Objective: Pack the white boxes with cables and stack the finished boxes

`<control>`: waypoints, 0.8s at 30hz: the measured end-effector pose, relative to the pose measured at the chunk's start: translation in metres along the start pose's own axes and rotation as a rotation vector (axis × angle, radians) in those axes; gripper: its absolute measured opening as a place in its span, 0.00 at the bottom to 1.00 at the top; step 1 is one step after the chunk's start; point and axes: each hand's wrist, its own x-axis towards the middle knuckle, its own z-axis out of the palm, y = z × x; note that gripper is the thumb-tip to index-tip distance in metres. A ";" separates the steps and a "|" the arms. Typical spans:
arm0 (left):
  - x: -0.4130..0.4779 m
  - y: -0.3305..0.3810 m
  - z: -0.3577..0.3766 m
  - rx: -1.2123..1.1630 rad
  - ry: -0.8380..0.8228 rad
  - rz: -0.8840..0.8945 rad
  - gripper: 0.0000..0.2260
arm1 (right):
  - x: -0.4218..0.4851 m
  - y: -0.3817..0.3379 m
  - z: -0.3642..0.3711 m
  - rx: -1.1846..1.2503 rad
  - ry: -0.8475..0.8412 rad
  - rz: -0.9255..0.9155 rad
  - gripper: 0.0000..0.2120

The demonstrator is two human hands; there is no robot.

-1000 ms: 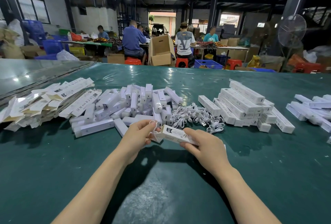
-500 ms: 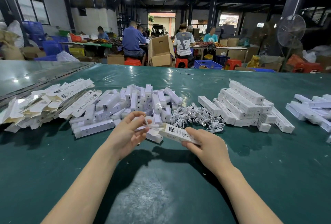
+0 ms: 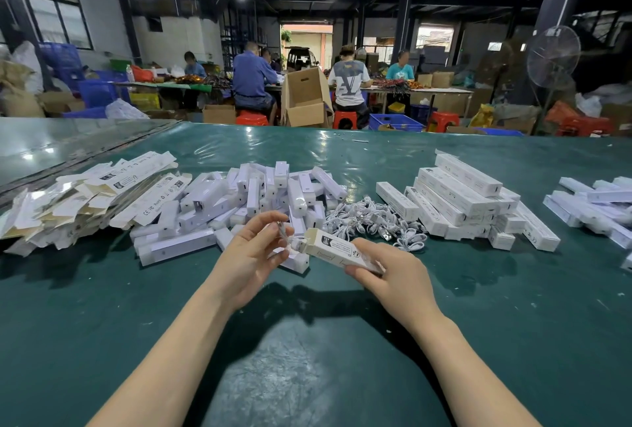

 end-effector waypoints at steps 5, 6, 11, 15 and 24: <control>0.000 0.000 0.002 0.005 0.116 0.010 0.11 | -0.001 -0.005 0.002 0.033 0.012 -0.031 0.23; 0.000 -0.001 0.002 0.032 0.139 0.002 0.11 | -0.001 -0.005 0.003 0.029 0.003 -0.034 0.24; 0.001 -0.004 0.005 0.111 0.218 0.006 0.11 | -0.001 -0.007 0.003 0.028 -0.023 -0.047 0.26; 0.002 -0.005 0.005 0.139 0.257 0.029 0.11 | -0.001 -0.008 0.002 0.040 -0.024 -0.051 0.25; 0.003 -0.009 0.005 0.244 0.310 0.113 0.10 | -0.001 -0.006 -0.001 0.051 -0.060 -0.014 0.14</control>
